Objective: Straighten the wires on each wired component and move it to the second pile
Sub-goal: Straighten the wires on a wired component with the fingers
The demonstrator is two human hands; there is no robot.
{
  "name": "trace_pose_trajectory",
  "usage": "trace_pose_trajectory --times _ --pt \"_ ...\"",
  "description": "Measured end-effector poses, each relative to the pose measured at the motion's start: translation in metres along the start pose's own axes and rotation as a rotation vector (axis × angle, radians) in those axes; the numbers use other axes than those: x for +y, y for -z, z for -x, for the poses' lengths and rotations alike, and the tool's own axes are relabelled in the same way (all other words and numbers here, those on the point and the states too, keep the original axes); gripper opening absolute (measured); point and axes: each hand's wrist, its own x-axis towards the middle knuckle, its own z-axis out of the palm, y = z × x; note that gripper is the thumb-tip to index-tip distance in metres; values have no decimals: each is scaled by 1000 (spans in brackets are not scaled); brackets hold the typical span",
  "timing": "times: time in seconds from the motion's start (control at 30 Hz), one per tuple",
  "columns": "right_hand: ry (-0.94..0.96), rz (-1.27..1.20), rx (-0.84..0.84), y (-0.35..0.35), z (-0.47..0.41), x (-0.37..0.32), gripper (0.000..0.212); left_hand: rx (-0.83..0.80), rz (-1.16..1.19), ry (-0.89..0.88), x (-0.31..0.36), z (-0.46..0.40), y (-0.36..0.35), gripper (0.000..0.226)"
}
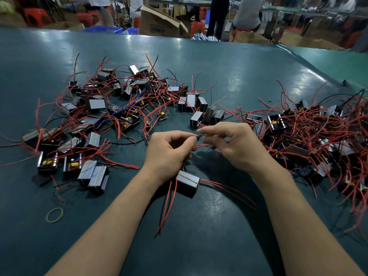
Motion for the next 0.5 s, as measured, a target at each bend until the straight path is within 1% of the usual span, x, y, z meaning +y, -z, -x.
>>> trace_pose_trajectory --times 0.07,0.2,0.23,0.3,0.33,0.4,0.47,0.5 --pt "61 2 35 0 -2 0 14 -12 6 0 0 0 0 15" --pt "66 3 14 3 -1 -2 8 -36 24 -3 2 1 -1 15" --pt "47 0 -2 3 0 -2 8 -44 41 2 3 2 -1 14" --pt "-9 -36 -20 1 0 -5 19 -55 61 5 4 3 -1 13" --pt "-58 -84 -23 -1 -1 -7 25 -58 63 1 5 3 -1 12" --pt "-245 -317 -9 -7 -3 -11 35 -48 65 -22 5 3 -1 11" --pt "-530 -651 1 -13 -6 -15 43 -19 28 -78 5 5 -2 10" --pt "-670 -798 -21 -15 -8 -16 45 -2 -15 -117 5 6 -3 9"
